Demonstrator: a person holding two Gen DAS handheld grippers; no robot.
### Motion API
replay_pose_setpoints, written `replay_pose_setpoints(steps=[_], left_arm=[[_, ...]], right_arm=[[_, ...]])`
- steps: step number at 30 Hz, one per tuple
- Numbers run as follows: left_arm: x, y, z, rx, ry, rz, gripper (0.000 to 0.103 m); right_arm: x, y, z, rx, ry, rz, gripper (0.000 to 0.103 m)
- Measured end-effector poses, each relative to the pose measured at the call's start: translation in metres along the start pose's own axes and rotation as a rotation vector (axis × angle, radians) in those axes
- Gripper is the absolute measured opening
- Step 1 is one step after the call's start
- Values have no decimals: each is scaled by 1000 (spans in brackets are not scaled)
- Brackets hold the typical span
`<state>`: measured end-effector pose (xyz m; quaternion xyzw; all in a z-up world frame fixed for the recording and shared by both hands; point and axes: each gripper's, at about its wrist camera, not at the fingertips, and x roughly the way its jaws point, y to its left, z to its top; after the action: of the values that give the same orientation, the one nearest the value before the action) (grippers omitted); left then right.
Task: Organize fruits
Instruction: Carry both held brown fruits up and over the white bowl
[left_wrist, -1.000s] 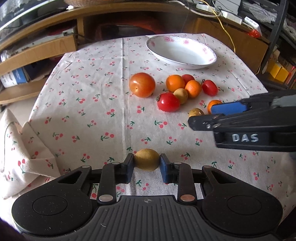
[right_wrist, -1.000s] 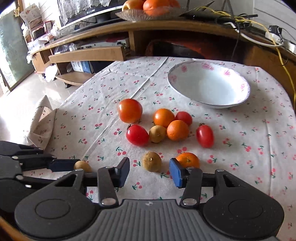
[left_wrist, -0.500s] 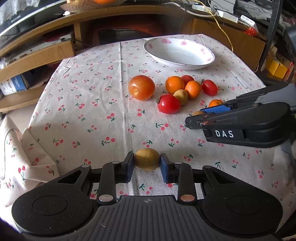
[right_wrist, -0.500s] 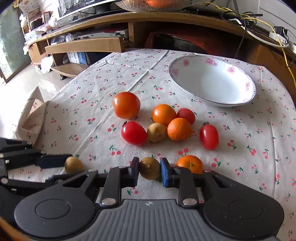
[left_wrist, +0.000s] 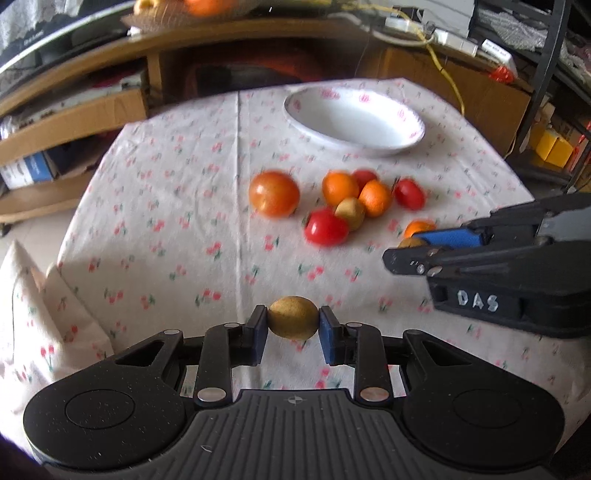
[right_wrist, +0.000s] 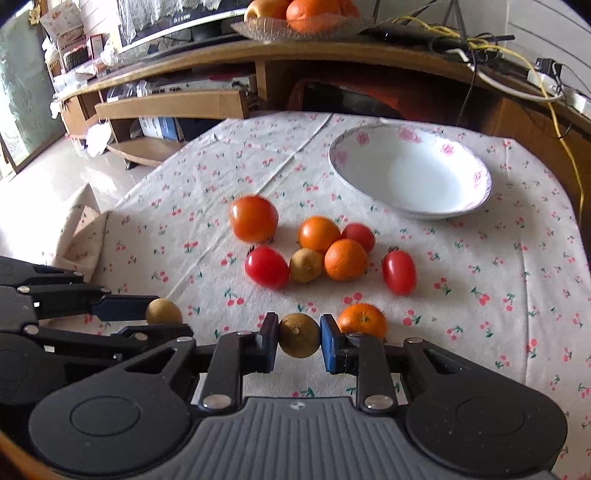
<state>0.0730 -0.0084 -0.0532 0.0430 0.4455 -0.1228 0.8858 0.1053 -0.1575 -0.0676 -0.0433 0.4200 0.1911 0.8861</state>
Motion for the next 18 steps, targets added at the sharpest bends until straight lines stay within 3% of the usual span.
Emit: replay_pose_setpoints(steps=[18], left_arm=[[3,-19,66,45,-123,-17,37]], right_arm=[[-14,-29,34,74,-92,-73,27]])
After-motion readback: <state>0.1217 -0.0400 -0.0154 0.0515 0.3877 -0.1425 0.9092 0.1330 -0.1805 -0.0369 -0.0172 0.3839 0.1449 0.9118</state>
